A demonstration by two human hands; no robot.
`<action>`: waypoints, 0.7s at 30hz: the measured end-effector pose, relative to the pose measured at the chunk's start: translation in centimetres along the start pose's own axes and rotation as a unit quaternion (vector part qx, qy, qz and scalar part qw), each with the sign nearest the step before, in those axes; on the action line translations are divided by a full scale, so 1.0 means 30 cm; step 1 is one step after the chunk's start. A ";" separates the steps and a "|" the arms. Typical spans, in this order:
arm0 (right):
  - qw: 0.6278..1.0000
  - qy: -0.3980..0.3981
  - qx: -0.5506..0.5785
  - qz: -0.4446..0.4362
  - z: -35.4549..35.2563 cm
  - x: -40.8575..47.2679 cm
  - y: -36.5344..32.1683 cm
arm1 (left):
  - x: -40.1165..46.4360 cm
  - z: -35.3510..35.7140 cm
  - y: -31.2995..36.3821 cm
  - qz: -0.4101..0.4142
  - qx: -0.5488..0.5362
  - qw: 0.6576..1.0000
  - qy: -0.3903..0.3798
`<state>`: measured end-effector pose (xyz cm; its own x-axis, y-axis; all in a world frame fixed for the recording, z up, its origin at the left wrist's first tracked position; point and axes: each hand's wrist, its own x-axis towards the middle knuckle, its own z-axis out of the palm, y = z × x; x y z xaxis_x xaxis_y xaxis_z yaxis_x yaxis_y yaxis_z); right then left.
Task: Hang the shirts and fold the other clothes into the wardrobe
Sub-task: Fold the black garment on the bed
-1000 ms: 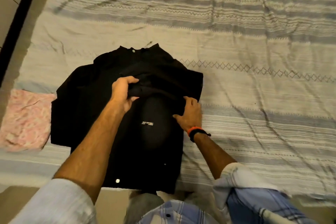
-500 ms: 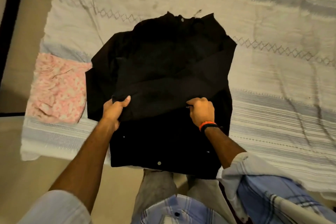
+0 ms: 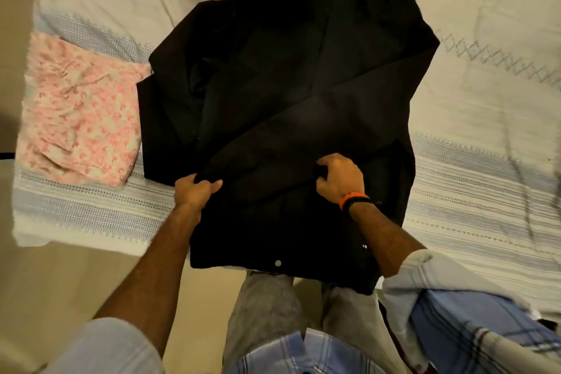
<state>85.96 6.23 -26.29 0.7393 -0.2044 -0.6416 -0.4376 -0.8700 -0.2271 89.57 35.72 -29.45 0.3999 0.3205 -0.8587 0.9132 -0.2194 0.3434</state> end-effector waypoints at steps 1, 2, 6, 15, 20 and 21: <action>0.999 0.024 0.038 0.023 0.005 0.001 -0.008 | 0.007 -0.002 -0.003 -0.001 0.024 1.000 0.006; 0.995 0.055 0.062 0.046 0.013 0.002 -0.018 | 0.019 -0.006 -0.007 0.001 0.046 0.999 0.013; 0.994 0.005 0.055 0.097 0.037 0.038 -0.025 | 0.047 -0.006 -0.004 -0.001 0.123 0.992 0.019; 0.989 -0.019 0.128 0.076 -0.017 0.026 -0.028 | -0.040 -0.018 -0.001 0.053 0.212 0.974 0.064; 0.980 0.002 0.196 0.039 -0.085 -0.060 -0.062 | -0.157 -0.061 0.030 0.060 0.177 0.981 0.050; 0.977 -0.004 0.210 0.034 -0.097 -0.075 -0.069 | -0.179 -0.069 0.038 0.063 0.164 0.983 0.044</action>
<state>86.70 7.19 -22.23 0.6976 -0.2508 -0.6711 -0.6587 -0.5929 -0.4632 88.63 35.65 -23.66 0.5275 0.3473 -0.7753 0.7868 -0.5440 0.2916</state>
